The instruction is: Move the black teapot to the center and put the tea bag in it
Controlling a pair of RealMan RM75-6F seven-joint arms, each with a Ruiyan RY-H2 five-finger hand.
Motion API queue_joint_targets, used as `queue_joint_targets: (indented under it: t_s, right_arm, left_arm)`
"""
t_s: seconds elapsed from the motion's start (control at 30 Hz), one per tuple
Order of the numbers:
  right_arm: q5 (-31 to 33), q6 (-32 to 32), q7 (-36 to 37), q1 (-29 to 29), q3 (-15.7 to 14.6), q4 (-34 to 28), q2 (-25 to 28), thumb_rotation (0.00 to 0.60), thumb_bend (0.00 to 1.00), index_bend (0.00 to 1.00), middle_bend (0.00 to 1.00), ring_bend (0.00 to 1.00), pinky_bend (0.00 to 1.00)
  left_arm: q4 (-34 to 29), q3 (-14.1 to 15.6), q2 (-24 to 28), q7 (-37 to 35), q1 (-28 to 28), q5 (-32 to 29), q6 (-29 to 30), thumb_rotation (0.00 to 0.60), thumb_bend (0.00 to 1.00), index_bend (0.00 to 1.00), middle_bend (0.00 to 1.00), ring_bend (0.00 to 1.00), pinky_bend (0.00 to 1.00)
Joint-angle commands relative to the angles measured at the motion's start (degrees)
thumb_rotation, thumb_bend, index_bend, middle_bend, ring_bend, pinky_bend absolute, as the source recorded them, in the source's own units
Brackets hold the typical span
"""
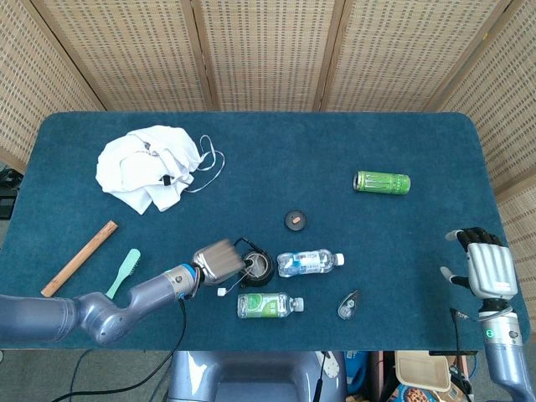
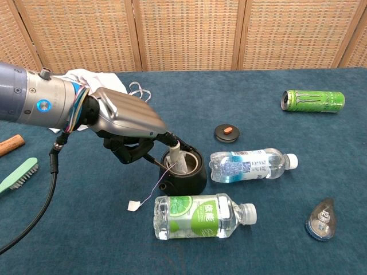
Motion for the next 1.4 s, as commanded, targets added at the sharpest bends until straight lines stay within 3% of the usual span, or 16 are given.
queue_joint_targets:
  t_s: [0.03,0.57,0.9,1.23,1.4]
  right_arm:
    - [0.0,0.0,0.1,0.0,0.0,0.0,0.0,0.600,0.32,0.41,0.45,0.28,0.35]
    - [-0.1,0.3,0.9,-0.5,0.0,0.6,-0.1,0.600,0.32,0.41,0.45,0.28,0.35]
    - [-0.4,0.4,1.0,-0.5,0.0,0.5,-0.2,0.600,0.32,0.41,0.45,0.28,0.35]
    - [-0.7,0.5,0.7,-0.4,0.1,0.1,0.0,0.600,0.32,0.41,0.45,0.28,0.35]
    - [-0.9,0.6,0.9,-0.4,0.2,0.1,0.0,0.600,0.32,0.41,0.45,0.28,0.35]
  left_arm:
    - [0.4,0.6,-0.9,0.6,-1.1,-1.4,0.8,0.584,1.00,0.21,0.87,0.80,0.68]
    - [0.1,3.9,-3.4,2.8,-5.8,-6.3,2.3,0.585,1.00,0.21,0.88,0.80,0.68]
    - [-2.2,4.8,-1.7,1.9,-6.4,-6.1,4.6,0.584,1.00,0.21,0.88,0.80,0.68]
    - [-5.8,3.3,3.5,-7.4,1.8,4.8,13.2,0.585,1.00,0.19,0.83,0.78,0.68]
    - [-6.1,3.2,5.5,-12.5,8.1,11.7,20.4,0.590,1.00,0.16,0.74,0.72,0.67]
